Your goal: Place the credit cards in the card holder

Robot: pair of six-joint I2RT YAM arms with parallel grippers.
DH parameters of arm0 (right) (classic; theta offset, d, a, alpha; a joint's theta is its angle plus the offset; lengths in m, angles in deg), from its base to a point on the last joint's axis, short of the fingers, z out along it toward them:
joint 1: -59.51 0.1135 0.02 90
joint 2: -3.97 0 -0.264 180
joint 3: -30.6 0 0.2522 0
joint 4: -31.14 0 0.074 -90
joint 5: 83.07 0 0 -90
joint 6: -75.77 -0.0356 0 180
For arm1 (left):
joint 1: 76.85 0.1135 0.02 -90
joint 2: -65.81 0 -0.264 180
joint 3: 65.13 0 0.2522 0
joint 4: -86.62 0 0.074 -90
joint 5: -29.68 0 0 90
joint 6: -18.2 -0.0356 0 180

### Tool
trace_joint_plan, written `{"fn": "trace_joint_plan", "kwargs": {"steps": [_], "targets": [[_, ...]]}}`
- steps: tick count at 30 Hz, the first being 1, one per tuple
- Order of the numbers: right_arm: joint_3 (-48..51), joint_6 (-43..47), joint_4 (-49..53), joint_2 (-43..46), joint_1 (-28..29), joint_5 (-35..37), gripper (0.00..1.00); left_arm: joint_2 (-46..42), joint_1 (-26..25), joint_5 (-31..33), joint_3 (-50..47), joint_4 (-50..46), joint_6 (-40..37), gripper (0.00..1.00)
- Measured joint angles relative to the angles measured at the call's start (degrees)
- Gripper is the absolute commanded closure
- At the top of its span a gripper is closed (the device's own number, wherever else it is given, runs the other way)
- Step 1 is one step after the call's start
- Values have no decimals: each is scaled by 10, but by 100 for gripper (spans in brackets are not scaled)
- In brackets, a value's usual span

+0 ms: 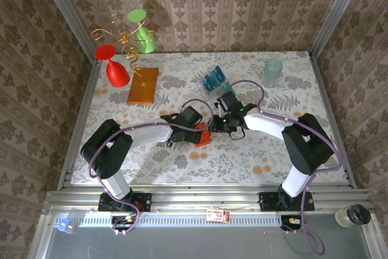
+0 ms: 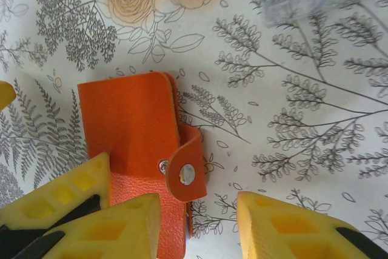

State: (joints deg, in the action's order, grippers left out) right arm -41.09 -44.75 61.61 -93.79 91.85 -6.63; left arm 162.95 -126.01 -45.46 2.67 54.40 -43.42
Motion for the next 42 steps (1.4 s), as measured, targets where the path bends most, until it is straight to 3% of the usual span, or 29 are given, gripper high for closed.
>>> {"fn": "trace_joint_plan", "kwargs": {"steps": [9, 19, 36, 42], "targets": [[-35, 17, 15, -27, 10, 0, 64, 0, 0, 0, -2, 4, 0, 0], [-51, 34, 30, -59, 11, 3, 79, 0, 0, 0, -5, 9, 0, 0], [-51, 36, 33, -59, 10, 13, 80, -1, 0, 0, -11, 18, 0, 0], [-51, 36, 33, -59, 10, 13, 76, -1, 0, 0, -11, 19, 0, 0]]}}
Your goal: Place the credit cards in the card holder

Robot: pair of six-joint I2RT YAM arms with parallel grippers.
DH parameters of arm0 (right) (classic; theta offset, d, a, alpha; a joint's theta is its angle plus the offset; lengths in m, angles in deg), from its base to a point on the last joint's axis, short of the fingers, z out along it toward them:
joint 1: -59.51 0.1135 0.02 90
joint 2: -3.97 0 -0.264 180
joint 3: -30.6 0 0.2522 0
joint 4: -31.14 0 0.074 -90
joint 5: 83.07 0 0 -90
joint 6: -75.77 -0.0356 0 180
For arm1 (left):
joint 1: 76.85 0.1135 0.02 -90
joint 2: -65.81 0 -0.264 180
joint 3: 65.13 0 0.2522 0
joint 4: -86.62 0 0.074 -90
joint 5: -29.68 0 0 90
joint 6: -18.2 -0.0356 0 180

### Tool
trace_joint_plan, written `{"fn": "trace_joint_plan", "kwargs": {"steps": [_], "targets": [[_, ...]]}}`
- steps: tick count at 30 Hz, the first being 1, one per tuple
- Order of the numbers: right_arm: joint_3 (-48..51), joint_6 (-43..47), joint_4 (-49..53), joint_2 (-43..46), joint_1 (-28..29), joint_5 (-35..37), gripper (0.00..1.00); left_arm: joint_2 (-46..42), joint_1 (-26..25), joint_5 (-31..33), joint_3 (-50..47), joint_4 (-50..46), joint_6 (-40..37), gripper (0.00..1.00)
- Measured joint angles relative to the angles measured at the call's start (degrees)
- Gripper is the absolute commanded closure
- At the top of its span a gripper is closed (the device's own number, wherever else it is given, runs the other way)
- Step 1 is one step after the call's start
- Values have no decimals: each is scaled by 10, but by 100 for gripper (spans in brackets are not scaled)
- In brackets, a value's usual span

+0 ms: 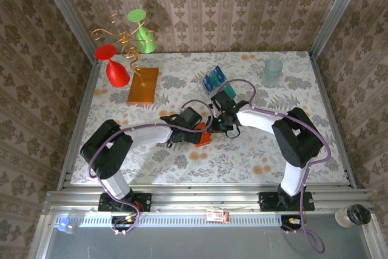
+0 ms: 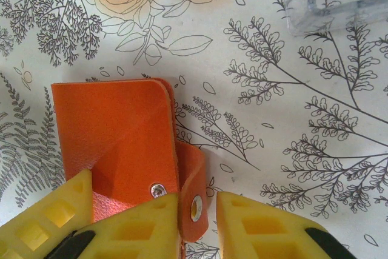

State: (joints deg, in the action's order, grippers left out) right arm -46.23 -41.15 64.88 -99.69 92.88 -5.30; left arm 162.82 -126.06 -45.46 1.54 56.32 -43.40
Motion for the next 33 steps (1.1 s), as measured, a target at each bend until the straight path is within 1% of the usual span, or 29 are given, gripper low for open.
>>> {"fn": "trace_joint_plan", "kwargs": {"steps": [4, 10, 18, 21, 22, 26, 33], "targets": [[0, 0, 0, 2, 0, 0, 75, 0, 0, 0, 0, 0, 0, 0], [0, 0, 0, 9, 0, 1, 78, 0, 0, 0, 0, 0, 0, 0], [0, 0, 0, 9, -1, 0, 90, -1, 0, 0, -2, 2, 0, 0], [0, 1, 0, 10, -2, 0, 99, -2, 0, 0, -2, 3, 0, 0], [0, 0, 0, 10, -3, 0, 100, -2, 0, 0, -3, 3, 0, 0], [0, -3, -1, 10, -5, -7, 100, -3, 0, 0, -4, 4, 0, 0], [0, -18, -18, 10, -5, -43, 100, -4, 0, 0, -7, 7, 0, 0]]}}
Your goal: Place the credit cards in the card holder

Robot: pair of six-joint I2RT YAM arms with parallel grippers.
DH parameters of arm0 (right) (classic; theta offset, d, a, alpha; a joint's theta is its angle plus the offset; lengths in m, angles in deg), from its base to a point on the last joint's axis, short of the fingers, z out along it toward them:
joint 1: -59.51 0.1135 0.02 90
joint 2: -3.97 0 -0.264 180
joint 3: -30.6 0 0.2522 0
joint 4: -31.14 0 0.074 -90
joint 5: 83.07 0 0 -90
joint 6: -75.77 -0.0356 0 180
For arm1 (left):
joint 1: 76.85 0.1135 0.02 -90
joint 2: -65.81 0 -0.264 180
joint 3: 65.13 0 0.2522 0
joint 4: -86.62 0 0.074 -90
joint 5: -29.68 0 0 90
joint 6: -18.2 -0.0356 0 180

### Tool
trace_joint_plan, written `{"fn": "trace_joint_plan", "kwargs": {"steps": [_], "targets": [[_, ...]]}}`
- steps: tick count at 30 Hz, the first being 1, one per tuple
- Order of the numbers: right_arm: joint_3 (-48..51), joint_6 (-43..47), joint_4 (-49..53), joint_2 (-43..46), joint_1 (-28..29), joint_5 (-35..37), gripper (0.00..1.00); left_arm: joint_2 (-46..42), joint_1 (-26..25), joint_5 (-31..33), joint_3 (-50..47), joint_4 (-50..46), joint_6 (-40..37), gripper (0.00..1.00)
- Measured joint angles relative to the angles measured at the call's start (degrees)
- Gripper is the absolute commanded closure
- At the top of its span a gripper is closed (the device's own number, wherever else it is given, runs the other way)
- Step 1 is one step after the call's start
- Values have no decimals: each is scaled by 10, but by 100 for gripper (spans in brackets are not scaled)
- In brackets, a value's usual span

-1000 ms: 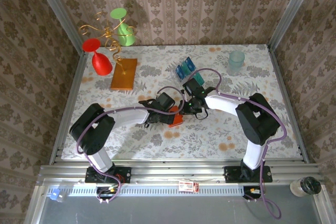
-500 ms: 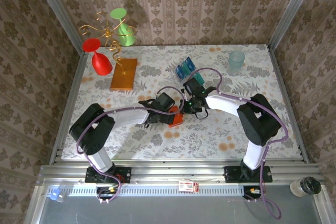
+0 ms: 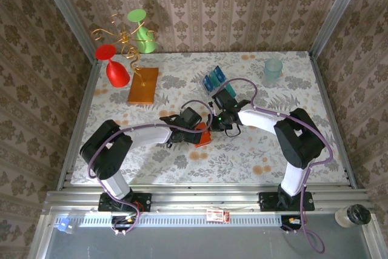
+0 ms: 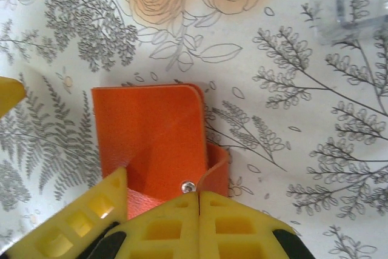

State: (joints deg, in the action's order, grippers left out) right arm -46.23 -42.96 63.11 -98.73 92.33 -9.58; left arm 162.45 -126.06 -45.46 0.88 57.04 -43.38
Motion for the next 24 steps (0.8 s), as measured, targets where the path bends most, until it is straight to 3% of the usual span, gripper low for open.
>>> {"fn": "trace_joint_plan", "kwargs": {"steps": [24], "targets": [[10, -30, -49, -21, 0, -41, 100, -2, 0, 0, -2, 2, 0, 0]]}}
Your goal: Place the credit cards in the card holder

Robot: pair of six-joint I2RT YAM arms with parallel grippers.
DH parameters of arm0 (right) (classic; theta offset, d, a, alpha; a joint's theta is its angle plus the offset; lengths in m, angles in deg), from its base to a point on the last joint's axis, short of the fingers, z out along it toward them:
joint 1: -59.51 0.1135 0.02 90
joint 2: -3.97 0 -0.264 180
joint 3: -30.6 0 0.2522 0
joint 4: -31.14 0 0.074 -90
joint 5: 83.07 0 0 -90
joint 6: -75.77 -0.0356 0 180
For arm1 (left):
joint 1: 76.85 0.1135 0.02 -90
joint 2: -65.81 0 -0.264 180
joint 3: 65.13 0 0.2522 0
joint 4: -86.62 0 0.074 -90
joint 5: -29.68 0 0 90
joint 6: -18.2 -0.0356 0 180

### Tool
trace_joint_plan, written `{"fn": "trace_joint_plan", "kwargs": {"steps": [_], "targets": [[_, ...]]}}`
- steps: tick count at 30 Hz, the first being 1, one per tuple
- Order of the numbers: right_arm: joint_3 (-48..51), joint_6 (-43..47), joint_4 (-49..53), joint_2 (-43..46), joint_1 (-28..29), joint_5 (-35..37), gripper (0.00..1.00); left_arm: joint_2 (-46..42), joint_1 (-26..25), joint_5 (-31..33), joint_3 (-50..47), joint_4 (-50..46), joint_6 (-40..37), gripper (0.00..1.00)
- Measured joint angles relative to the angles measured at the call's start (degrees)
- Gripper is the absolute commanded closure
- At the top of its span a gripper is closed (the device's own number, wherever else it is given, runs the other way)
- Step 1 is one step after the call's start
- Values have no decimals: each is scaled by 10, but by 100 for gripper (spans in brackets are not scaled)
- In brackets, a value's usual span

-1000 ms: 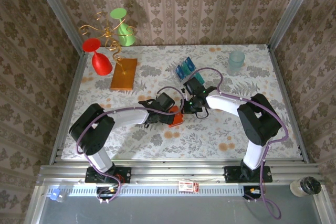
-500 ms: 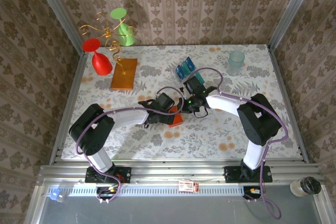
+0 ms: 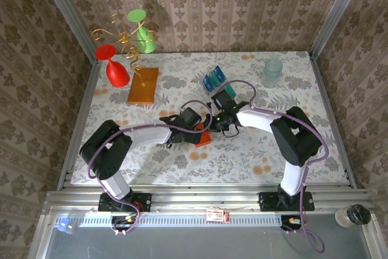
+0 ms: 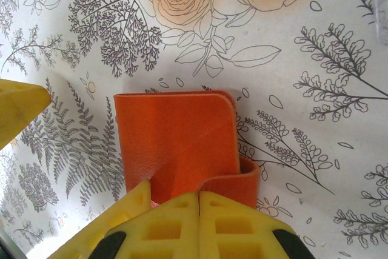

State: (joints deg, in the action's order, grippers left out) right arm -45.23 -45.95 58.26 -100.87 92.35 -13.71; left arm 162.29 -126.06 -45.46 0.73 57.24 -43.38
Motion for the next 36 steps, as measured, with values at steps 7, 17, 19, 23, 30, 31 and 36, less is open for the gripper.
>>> {"fn": "trace_joint_plan", "kwargs": {"steps": [7, 17, 19, 23, 30, 31, 36], "targets": [[9, 0, -17, -3, 0, 0, 100, 0, 0, 0, 0, 0, 0, 0], [23, 0, -41, -3, 0, -2, 100, 0, 0, 0, 0, 0, 0, 0], [24, 0, -42, -3, 0, -2, 100, 0, 0, 0, 0, 0, 0, 0], [25, 0, -42, -3, 0, -1, 100, 0, 0, 0, 0, 0, 0, 0], [34, 1, -45, 6, 0, 7, 100, 0, 0, 0, 0, 0, 0, 0], [37, 1, -45, 8, 0, 9, 100, 0, 0, 0, 0, 0, 0, 0], [40, 3, -44, 10, 0, 11, 100, 0, 0, 0, 0, 0, 0, 0]]}}
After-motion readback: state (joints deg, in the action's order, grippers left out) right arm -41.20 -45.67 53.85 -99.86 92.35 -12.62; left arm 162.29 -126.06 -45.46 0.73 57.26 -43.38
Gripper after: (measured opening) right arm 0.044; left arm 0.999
